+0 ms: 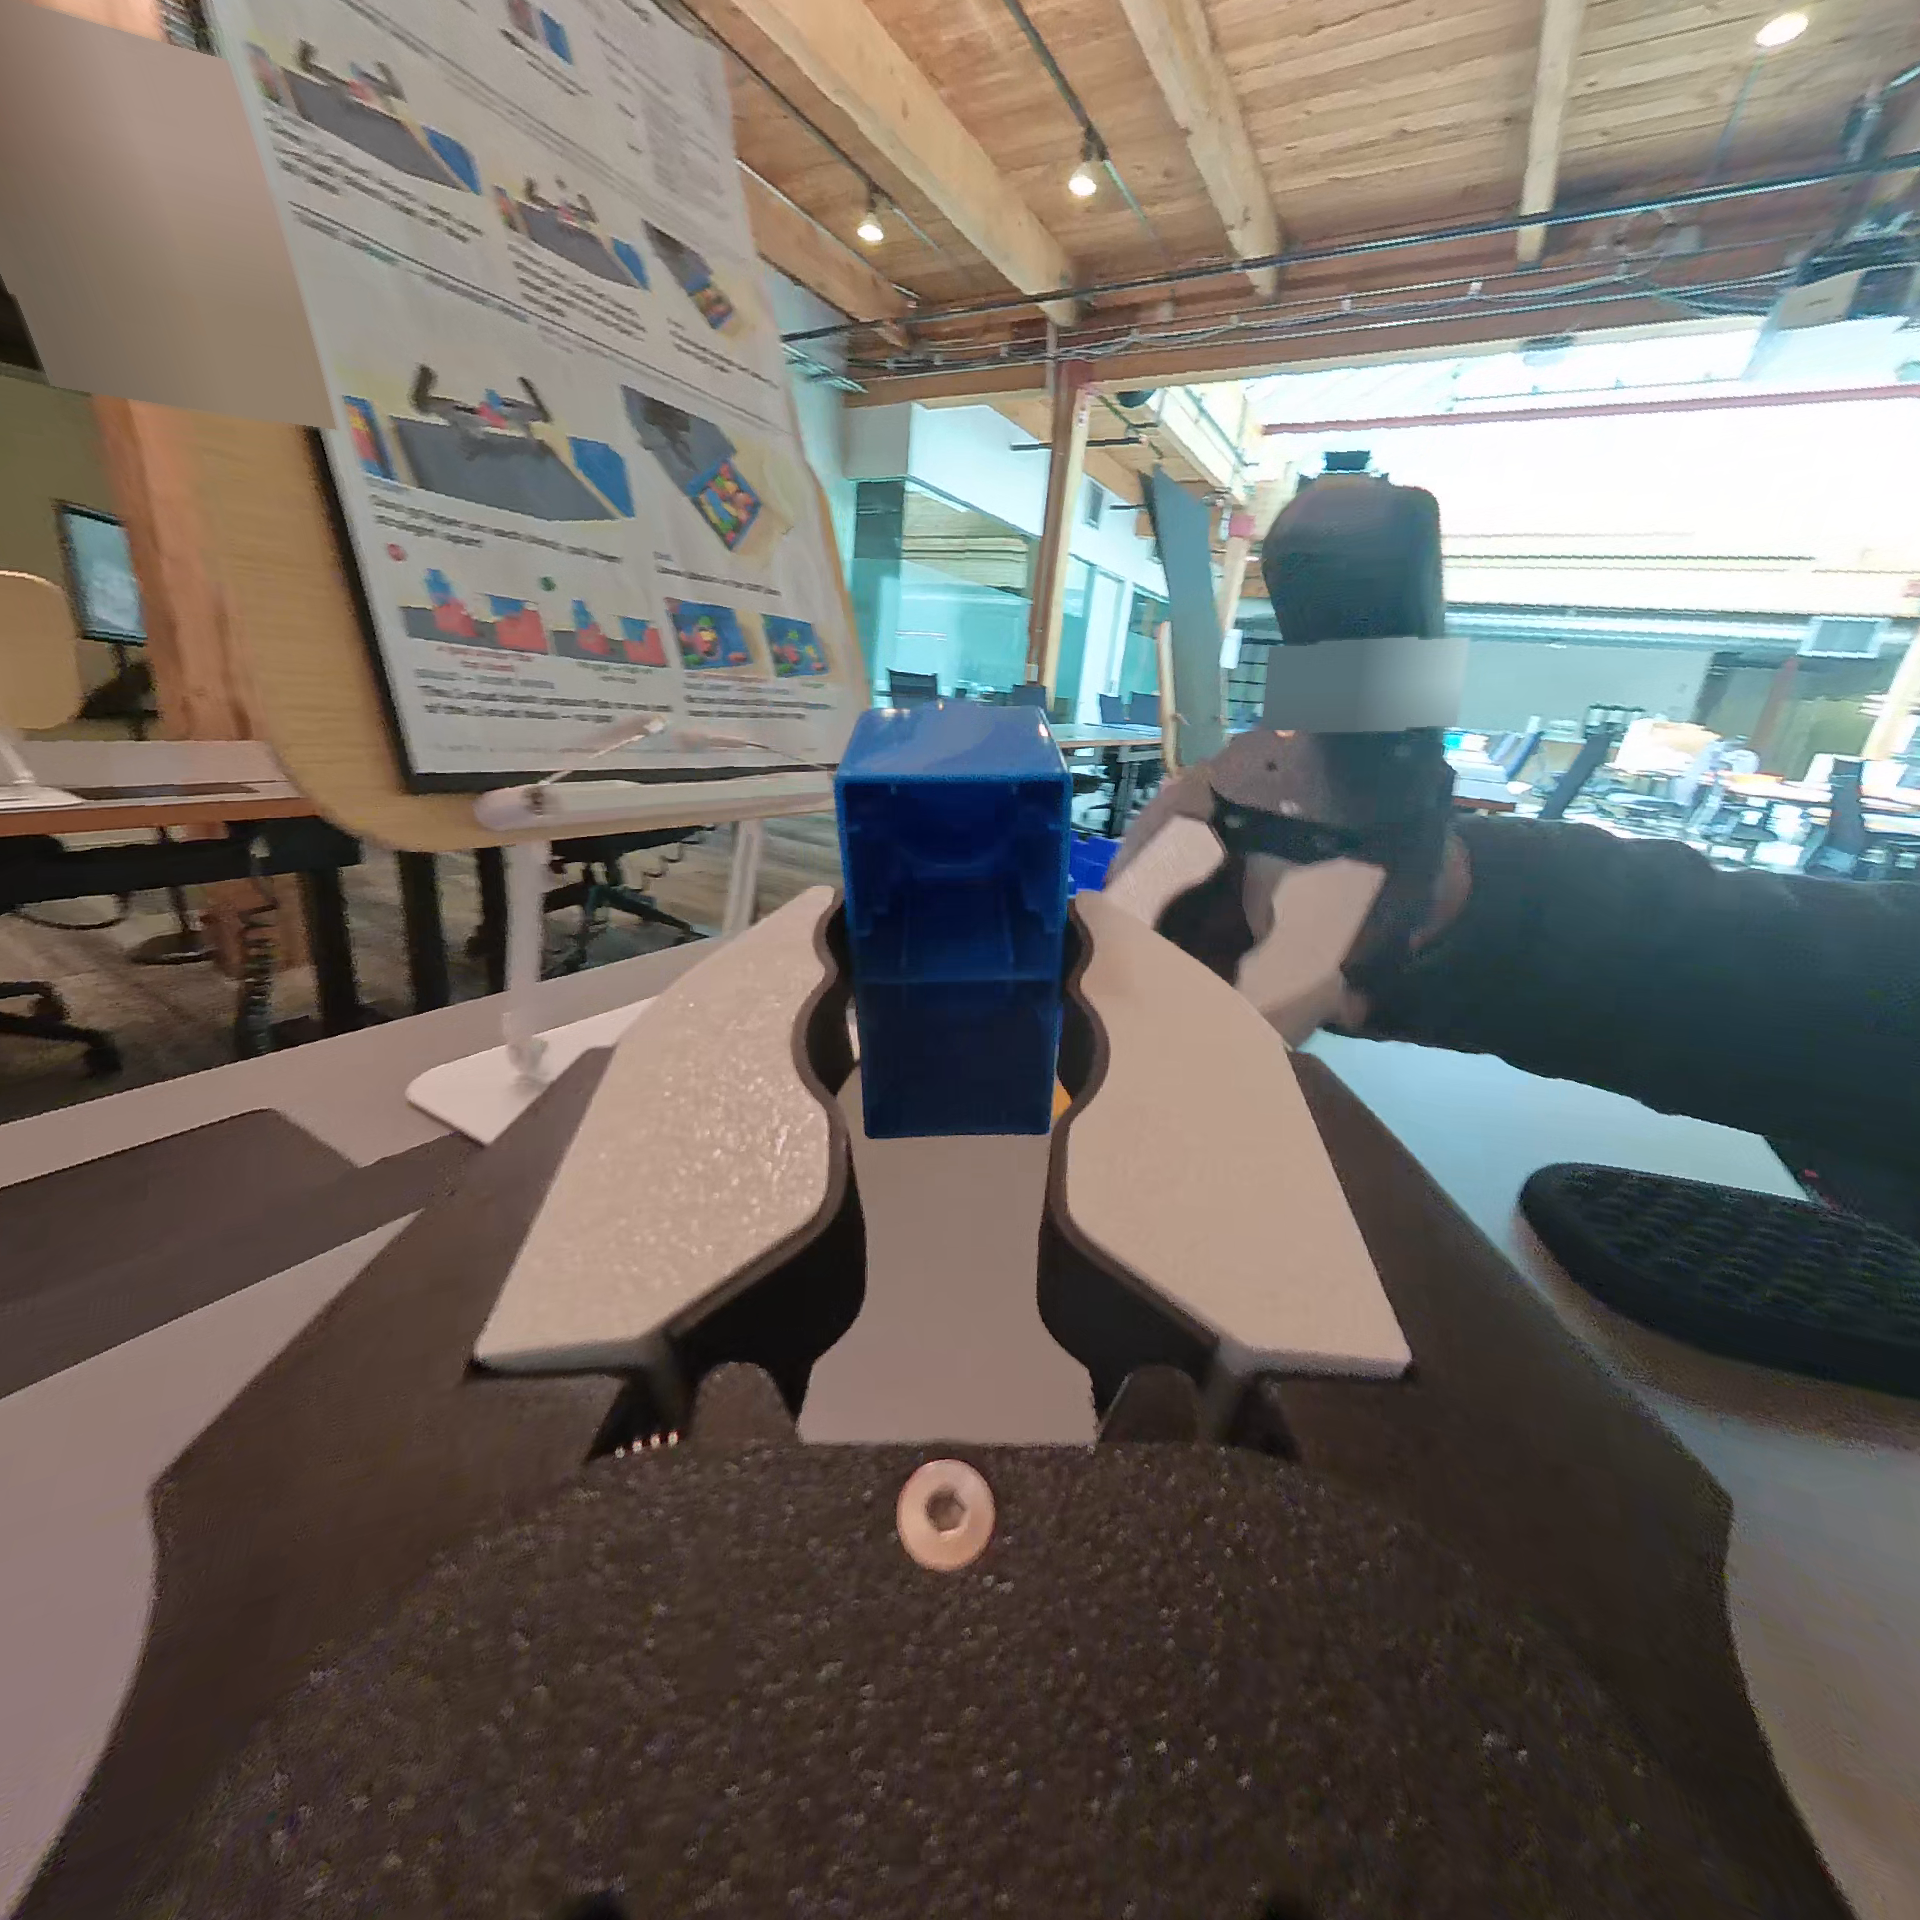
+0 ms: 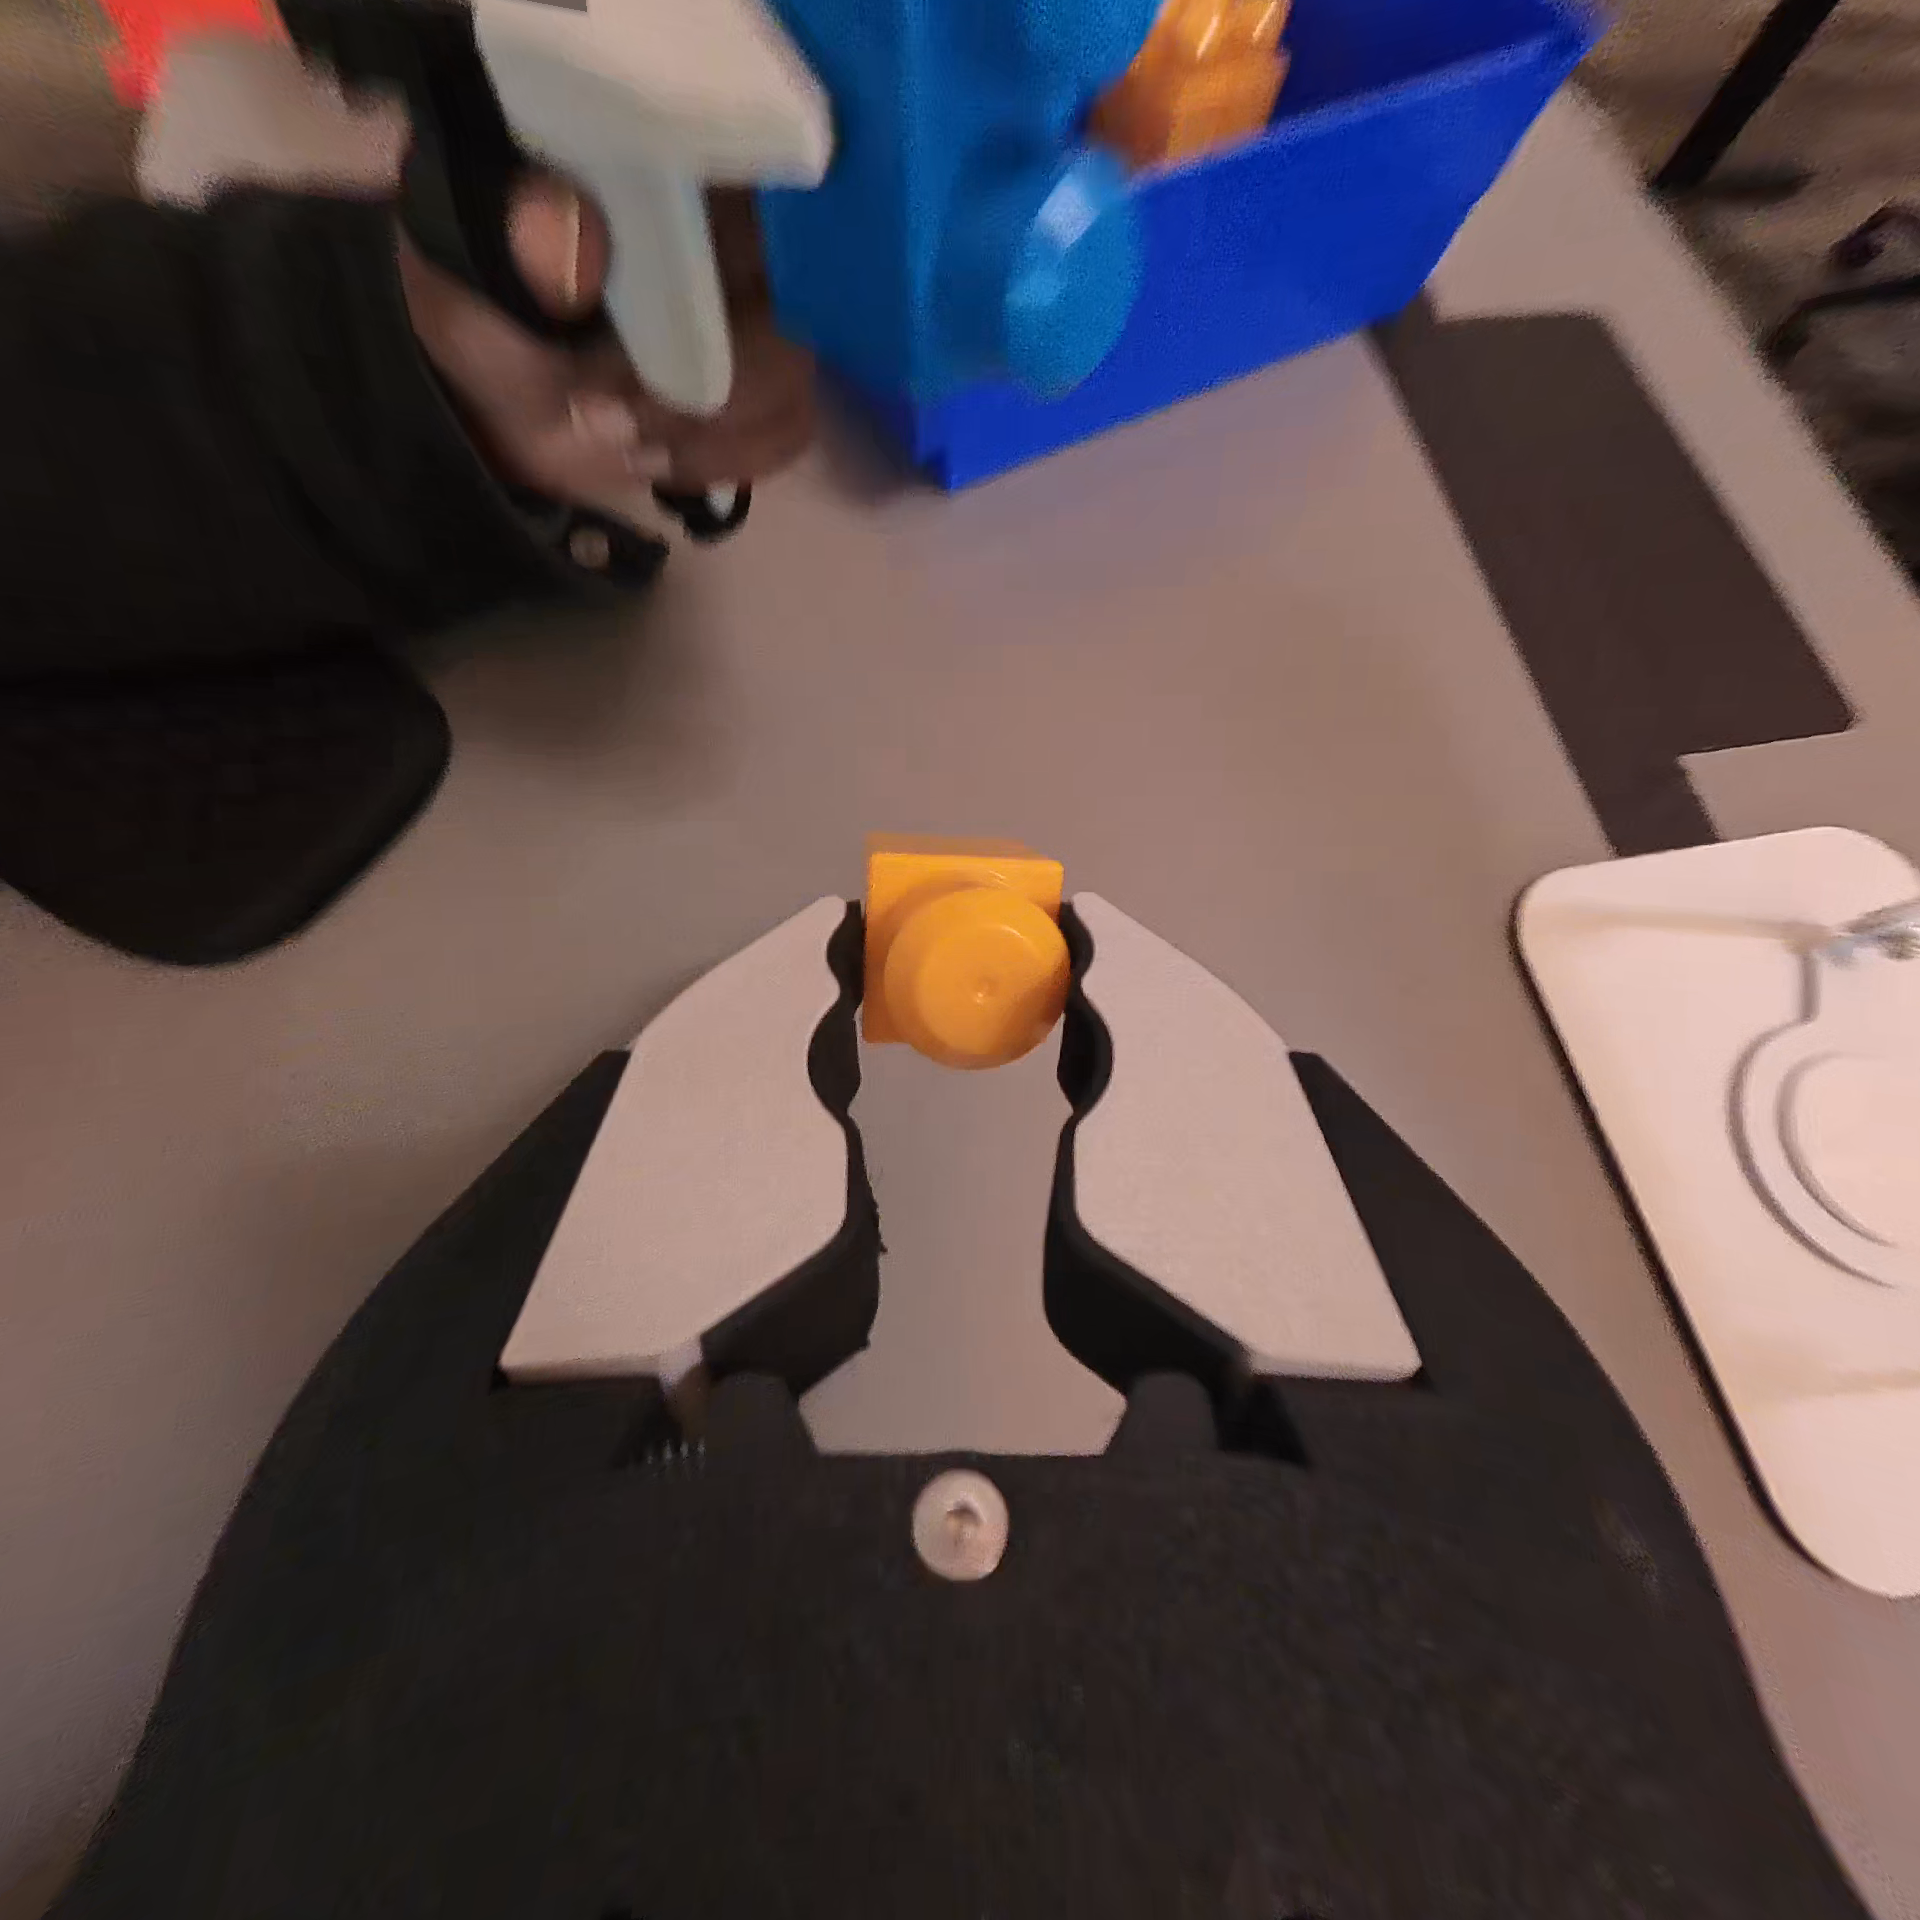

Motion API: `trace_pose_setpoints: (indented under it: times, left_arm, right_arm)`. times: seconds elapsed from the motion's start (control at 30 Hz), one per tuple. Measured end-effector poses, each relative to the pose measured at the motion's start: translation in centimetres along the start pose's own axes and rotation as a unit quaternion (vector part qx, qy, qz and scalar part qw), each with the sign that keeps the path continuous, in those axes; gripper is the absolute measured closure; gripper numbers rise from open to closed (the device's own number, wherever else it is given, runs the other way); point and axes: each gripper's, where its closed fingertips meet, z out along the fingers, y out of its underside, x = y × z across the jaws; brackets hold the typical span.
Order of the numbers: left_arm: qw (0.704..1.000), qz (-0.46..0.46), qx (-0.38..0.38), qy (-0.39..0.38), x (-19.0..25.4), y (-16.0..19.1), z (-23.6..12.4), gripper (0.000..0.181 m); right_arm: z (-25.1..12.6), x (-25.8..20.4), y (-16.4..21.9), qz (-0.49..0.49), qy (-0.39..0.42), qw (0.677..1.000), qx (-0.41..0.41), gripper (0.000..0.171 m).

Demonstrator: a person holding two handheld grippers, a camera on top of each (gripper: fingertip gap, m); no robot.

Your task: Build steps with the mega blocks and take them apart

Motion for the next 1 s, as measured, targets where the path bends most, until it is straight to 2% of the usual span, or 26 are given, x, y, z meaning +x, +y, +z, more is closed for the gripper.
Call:
trace_pose_setpoints:
  times: [0.13, 0.23, 0.37, 0.63, 1.0]
  left_arm:
    - [0.998, -0.004, -0.007, 0.061, 3.0, 0.4, 1.1, 0.145]
    - [0.993, -0.012, -0.014, 0.114, 6.0, 0.7, 2.0, 0.144]
    - [0.984, -0.026, -0.036, 0.171, 9.1, 2.0, 3.0, 0.144]
    - [0.972, -0.055, -0.08, 0.214, 11.5, 4.9, 4.1, 0.144]
    - [0.966, -0.054, -0.109, 0.229, 12.3, 6.2, 4.2, 0.144]
  right_arm:
    - [-5.4, 1.3, -2.0, 0.036, 0.019, 0.989, 0.144, 0.136]
    - [-9.2, 1.1, -3.3, 0.05, 0.002, 0.963, 0.265, 0.136]
    - [-11.6, -0.3, -2.9, 0.059, -0.034, 0.932, 0.357, 0.136]
    - [-10.0, -3.4, -1.3, 0.063, -0.093, 0.907, 0.406, 0.136]
    - [-8.0, -4.7, -1.1, 0.059, -0.11, 0.914, 0.386, 0.136]
